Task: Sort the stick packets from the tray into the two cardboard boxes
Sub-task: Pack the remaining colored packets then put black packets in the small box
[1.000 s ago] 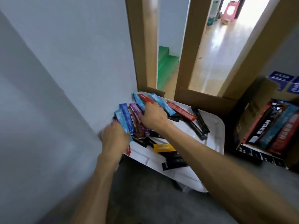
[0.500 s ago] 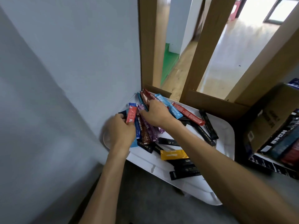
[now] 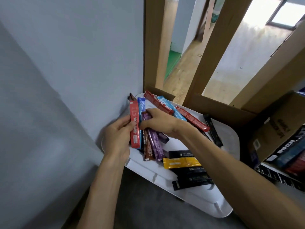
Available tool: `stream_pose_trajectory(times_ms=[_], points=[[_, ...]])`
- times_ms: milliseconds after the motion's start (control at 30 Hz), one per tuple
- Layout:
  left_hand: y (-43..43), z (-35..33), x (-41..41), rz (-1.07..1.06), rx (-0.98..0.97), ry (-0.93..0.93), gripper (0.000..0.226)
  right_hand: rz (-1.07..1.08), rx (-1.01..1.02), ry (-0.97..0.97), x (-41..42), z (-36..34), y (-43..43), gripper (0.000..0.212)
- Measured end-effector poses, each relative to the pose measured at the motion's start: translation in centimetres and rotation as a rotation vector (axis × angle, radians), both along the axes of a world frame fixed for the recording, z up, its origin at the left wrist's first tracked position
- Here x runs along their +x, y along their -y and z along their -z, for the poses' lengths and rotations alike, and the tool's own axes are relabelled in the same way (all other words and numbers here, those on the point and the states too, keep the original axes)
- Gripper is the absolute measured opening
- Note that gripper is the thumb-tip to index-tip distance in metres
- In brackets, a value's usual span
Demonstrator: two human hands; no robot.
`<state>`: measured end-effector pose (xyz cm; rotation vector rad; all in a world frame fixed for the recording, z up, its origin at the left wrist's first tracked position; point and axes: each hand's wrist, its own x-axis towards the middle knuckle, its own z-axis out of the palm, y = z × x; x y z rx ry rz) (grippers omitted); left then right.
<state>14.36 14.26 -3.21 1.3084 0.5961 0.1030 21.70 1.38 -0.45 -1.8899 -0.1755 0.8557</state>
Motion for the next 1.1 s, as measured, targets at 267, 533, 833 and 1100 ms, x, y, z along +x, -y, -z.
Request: stream_pose_trajectory(times_ms=[267,533,833,1100], points=[[3.3,-1.6,-0.3,0.018,0.000,0.152,0.013,0.470,0.602,0.095,-4.4,1.2,1.3,0.026],[7.1,-1.7,-0.7,0.172,0.336,0.262,0.014,1.043,0.714,0.141,-5.6,0.3,3.1,0.013],[10.2,-9.0,1.1,0.532,0.089,0.459,0.039,0.812,0.453,0.723,-9.5,-4.9,10.7,0.025],[17.5,-12.8,1.0,0.768,0.452,0.738,0.019,0.858,0.352,0.650,-16.0,-5.0,18.3,0.025]])
